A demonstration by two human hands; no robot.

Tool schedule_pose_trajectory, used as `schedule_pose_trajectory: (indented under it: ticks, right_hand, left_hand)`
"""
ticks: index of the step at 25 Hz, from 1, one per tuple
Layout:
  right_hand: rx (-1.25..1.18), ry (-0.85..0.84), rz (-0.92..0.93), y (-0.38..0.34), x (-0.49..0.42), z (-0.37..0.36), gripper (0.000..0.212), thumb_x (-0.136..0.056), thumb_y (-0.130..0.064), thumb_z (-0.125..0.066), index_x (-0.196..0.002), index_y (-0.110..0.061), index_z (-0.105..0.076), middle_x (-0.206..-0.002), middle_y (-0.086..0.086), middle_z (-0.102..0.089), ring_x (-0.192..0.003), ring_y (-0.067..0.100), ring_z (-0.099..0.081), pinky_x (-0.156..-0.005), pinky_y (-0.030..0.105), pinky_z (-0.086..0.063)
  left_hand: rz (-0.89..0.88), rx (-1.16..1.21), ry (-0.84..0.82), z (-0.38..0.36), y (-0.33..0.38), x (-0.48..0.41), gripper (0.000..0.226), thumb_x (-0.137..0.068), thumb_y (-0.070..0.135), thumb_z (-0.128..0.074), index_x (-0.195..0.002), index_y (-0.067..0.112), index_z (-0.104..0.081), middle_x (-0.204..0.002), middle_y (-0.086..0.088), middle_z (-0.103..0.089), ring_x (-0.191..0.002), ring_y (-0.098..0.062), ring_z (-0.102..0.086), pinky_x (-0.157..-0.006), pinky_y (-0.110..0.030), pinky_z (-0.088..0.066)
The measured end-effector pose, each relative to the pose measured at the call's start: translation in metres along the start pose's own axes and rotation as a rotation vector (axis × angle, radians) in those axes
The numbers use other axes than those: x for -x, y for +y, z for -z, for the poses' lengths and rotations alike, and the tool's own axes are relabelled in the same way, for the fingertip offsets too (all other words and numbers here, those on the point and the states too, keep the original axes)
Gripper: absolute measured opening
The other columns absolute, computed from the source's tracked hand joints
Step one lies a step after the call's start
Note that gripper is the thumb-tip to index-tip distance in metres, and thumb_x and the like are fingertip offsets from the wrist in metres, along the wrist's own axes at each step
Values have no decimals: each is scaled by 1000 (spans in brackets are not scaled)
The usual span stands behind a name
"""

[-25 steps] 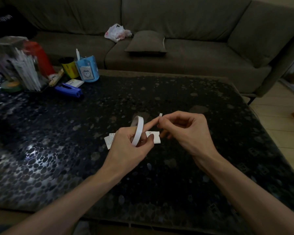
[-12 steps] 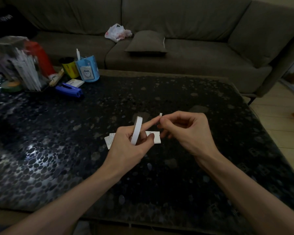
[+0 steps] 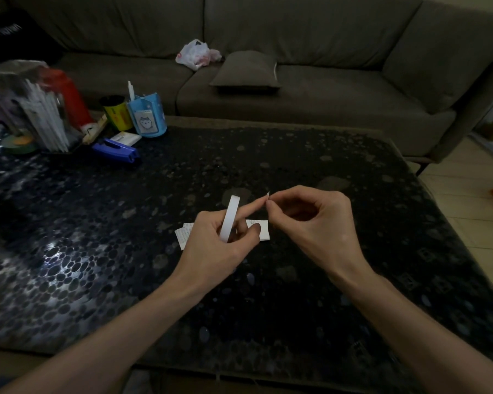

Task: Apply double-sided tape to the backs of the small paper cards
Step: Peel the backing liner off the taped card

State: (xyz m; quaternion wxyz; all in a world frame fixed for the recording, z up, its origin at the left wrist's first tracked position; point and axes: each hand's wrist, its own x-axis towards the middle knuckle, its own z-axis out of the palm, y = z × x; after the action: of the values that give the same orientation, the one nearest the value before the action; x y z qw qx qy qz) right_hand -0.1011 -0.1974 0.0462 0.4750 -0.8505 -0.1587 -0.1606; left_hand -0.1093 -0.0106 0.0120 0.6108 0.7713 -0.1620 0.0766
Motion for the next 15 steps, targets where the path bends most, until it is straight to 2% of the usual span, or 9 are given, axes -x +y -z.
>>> schedule_pose_trajectory:
  ticks: [3, 7, 11, 15]
  right_hand:
    - [26, -3, 12, 0, 0, -1, 16, -88, -29, -70, -102, -26, -76, -90, -21, -71, -88, -7, -71, -80, 9, -55]
    - [48, 0, 12, 1, 1, -3, 11, -88, -24, -73, -99, -26, -75, -88, -18, -72, -86, -5, -71, -79, 11, -56]
    - [42, 14, 6, 0, 1, -4, 10, -84, -28, -71, -93, -25, -74, -85, -15, -71, -84, -1, -71, -76, 15, -58]
    - [-42, 13, -60, 0, 0, -4, 7, -82, -24, -75, -90, -24, -75, -84, -13, -72, -83, 2, -71, -76, 16, -57]
  left_hand:
    - [22, 1, 2, 0, 1, 0, 41, -96, 5, -70, -126, 31, -74, -60, 8, -54, -49, -3, -46, -52, -17, -40]
    - [21, 4, -6, 0, 2, 1, 38, -96, 4, -69, -125, 27, -74, -59, 11, -55, -50, -3, -47, -52, -15, -40]
    - [24, 27, -10, -2, 2, 1, 38, -96, 4, -69, -122, 30, -76, -58, 9, -54, -49, -2, -47, -52, -12, -38]
    - [57, 73, 1, 0, 0, -1, 38, -96, 7, -69, -120, 35, -77, -60, 10, -54, -53, -4, -50, -58, -14, -44]
